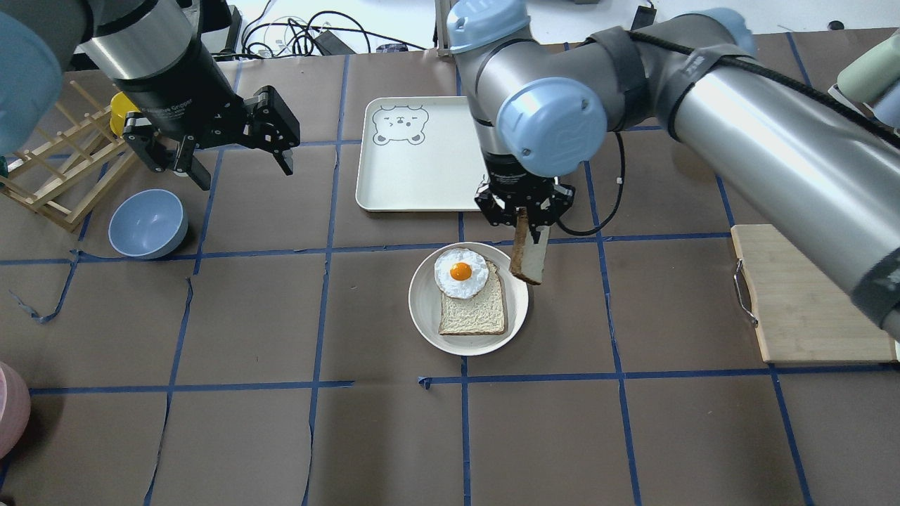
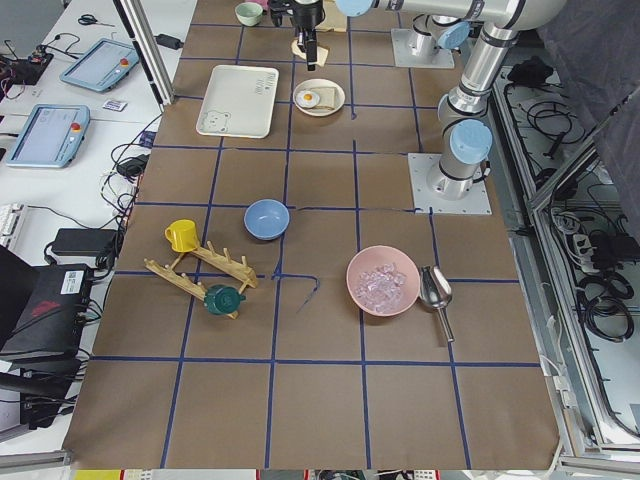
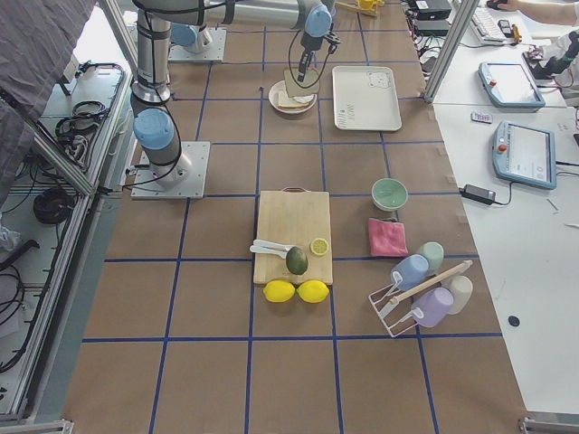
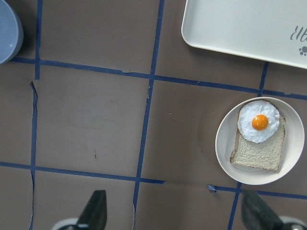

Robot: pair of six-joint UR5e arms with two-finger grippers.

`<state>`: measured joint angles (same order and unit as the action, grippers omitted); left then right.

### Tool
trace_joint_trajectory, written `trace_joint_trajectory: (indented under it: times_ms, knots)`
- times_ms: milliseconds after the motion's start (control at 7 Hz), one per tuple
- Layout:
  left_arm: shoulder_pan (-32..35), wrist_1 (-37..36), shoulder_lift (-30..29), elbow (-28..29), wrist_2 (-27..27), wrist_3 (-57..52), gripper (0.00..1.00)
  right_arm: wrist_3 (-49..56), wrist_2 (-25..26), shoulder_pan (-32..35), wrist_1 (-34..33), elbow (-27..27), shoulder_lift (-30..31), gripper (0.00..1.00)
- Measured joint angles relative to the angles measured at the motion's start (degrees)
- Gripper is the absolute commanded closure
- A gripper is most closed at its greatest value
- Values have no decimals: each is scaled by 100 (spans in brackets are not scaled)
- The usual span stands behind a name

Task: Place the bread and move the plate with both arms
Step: 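Lift the bread slice and carry it over the egg-topped toast plate, then lower the bread slice onto the fried egg and open the right gripper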

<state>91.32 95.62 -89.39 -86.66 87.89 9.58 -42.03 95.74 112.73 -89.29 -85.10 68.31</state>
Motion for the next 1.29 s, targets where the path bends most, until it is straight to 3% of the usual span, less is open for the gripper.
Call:
trace_joint_trajectory:
  times_ms: [1286]
  knots:
    - [0, 0, 0, 0, 0, 0, 0, -262, -38, 225, -440, -503, -206, 100]
